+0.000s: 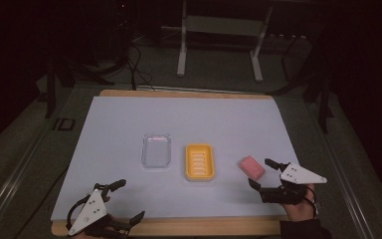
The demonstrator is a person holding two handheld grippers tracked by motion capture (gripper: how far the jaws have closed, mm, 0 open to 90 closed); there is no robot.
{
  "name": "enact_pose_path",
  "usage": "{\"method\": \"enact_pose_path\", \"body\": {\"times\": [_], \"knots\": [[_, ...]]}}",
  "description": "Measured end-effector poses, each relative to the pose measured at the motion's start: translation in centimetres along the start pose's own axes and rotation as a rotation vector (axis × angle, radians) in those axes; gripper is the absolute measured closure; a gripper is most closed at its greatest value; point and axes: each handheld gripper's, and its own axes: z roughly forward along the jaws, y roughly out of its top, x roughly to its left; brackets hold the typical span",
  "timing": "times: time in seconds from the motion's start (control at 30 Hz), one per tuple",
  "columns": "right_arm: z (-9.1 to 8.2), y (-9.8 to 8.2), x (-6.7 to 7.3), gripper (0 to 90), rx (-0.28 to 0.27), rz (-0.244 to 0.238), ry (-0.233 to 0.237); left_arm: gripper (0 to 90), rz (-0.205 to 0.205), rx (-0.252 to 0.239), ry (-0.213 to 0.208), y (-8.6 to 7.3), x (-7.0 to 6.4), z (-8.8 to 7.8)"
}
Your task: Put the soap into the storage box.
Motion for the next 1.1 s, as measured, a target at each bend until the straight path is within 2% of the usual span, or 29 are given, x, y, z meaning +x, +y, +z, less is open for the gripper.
{"method": "enact_pose_path", "body": {"times": [0.07, 0.27, 0.33, 0.4, 0.43, 0.5, 0.57, 0.6, 0.63, 0.67, 0.73, 0.83, 0.9, 0.93, 0.97, 1.0, 1.03, 1.07, 1.1], "knots": [[0.0, 0.1, 0.0, 13.2, 0.011, -0.012, -0.001, 0.3, -0.002, -0.007, 0.001, 0.0, 0.0, 0.0], [0.2, 0.2, 0.3, 13.1, 0.037, -0.059, -0.049, 0.3, -0.008, -0.017, 0.023, 0.2, 0.0, 0.1], [0.4, 0.2, 0.2, 13.2, 0.052, -0.067, -0.045, 0.3, -0.012, -0.017, 0.026, 0.2, 0.1, 0.4], [0.7, 0.3, 0.1, 13.2, 0.07, -0.065, -0.041, 0.3, -0.003, -0.002, 0.029, 0.2, 0.1, 0.5], [0.8, 0.4, 0.0, 13.2, 0.077, -0.075, -0.055, 0.3, 0.001, 0.0, 0.03, 0.1, -0.1, 0.5], [1.0, 0.7, -0.3, 13.2, 0.094, -0.052, -0.061, 0.3, 0.009, 0.004, 0.027, 0.1, -0.3, 0.4], [1.2, 1.0, -0.5, 13.2, 0.123, -0.05, -0.128, 0.3, 0.017, 0.009, 0.028, 0.1, -0.4, 0.3], [1.3, 1.0, -0.7, 13.2, 0.145, -0.036, -0.144, 0.3, 0.014, 0.012, 0.028, 0.0, -0.4, 0.3], [1.3, 1.0, -0.7, 13.2, 0.145, -0.036, -0.144, 0.3, 0.014, 0.012, 0.028, 0.0, -0.4, 0.3], [1.5, 0.9, -1.3, 13.3, 0.186, 0.008, -0.217, 0.3, 0.012, 0.015, 0.034, 0.0, -0.3, 0.2], [1.6, 0.6, -1.9, 13.1, 0.203, 0.054, -0.26, 0.3, 0.007, 0.012, 0.035, 0.0, -0.3, 0.2], [1.5, 0.1, -2.4, 11.7, 0.206, 0.076, -0.343, 0.3, 0.008, 0.017, 0.034, 0.0, -0.3, 0.3], [1.4, 0.0, -2.7, 11.6, 0.212, 0.105, -0.359, 0.3, 0.014, 0.023, 0.034, 0.0, -0.3, 0.4], [1.4, 0.0, -2.7, 11.6, 0.212, 0.105, -0.359, 0.3, 0.014, 0.023, 0.034, 0.0, -0.3, 0.4], [1.4, -0.1, -2.9, 11.6, 0.223, 0.122, -0.386, 0.3, 0.013, 0.023, 0.033, 0.0, -0.3, 0.5], [1.4, -0.1, -3.0, 11.6, 0.228, 0.131, -0.388, 0.3, 0.013, 0.026, 0.034, 0.0, -0.4, 0.5], [1.4, -0.1, -3.0, 11.6, 0.228, 0.131, -0.388, 0.3, 0.013, 0.026, 0.034, 0.0, -0.4, 0.5], [1.4, -0.2, -3.1, 11.7, 0.249, 0.134, -0.424, 0.3, 0.011, 0.023, 0.036, 0.0, -0.4, 0.4], [1.4, -0.2, -3.1, 11.7, 0.249, 0.134, -0.424, 0.3, 0.011, 0.023, 0.036, 0.0, -0.4, 0.4]]}}
